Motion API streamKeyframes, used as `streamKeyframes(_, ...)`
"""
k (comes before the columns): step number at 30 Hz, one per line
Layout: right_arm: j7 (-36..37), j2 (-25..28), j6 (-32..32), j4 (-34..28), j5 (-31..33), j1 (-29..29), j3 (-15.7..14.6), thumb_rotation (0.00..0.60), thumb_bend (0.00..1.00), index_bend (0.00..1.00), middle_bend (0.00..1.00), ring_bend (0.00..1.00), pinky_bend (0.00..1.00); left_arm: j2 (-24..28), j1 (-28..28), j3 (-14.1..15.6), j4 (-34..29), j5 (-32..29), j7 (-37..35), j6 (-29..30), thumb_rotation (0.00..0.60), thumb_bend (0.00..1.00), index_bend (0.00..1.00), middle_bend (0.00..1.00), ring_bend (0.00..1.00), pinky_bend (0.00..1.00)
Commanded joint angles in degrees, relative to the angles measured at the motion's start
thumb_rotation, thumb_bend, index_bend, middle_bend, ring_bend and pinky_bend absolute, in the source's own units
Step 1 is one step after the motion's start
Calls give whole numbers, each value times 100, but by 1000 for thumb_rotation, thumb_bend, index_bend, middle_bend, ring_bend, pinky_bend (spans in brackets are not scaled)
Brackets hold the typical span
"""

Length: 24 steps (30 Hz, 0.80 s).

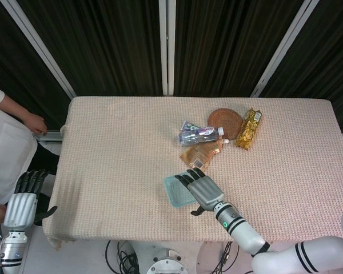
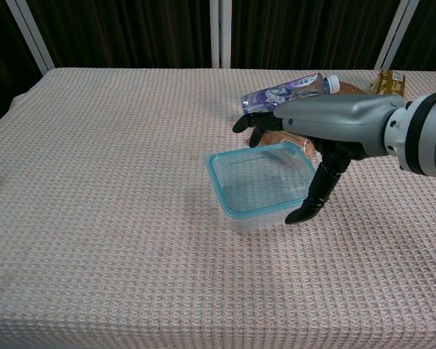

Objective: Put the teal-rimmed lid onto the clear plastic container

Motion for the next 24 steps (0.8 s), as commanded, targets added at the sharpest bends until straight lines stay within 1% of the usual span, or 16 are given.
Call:
streamKeyframes(1, -140, -155, -113, 82, 237, 199, 151, 600, 0, 0, 128, 0, 0, 9, 11, 2, -16, -2, 9, 12, 600, 0, 101, 66, 0, 0)
streamKeyframes(5, -310, -385, -181, 239, 592, 439, 281, 600, 0, 0, 127, 0, 0, 22, 25, 1, -35, -11, 17, 26, 600, 0, 101, 66, 0, 0)
streamKeyframes(7, -397, -478, -198, 288, 745, 537, 290, 600, 0, 0, 133, 0, 0, 21, 25, 4, -35, 0, 17, 31, 600, 0, 101, 66, 0, 0)
streamKeyframes(14, -472, -596, -132, 337, 888, 604, 147, 600, 0, 0, 147, 0, 0, 6, 26, 3, 10, -21, -21, 5, 600, 0, 101, 66, 0, 0)
streamKeyframes(24, -473, -768, -160, 558, 1046, 672, 44, 600, 0, 0, 156, 0, 0, -19, 29, 7, 53, -12, -52, 9, 600, 0, 101, 66, 0, 0)
